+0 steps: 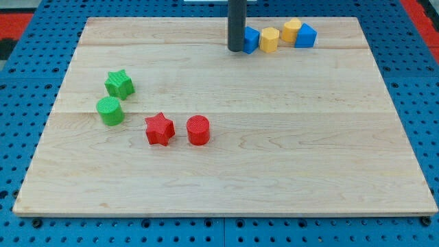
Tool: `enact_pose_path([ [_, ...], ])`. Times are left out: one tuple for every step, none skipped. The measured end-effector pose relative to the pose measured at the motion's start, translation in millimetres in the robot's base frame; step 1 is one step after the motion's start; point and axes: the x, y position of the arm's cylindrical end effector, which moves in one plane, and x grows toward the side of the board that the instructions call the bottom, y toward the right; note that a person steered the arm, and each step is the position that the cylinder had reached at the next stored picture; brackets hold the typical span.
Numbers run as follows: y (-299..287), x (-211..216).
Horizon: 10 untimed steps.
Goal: Drag the green star to the left of the blue cube
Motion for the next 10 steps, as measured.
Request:
enact_pose_path([
  [-15,54],
  [-77,97],
  [-152,127],
  [-213,138],
  [-280,135],
  [-250,112],
  [-221,95],
  [-177,92],
  [-138,67],
  [-91,51],
])
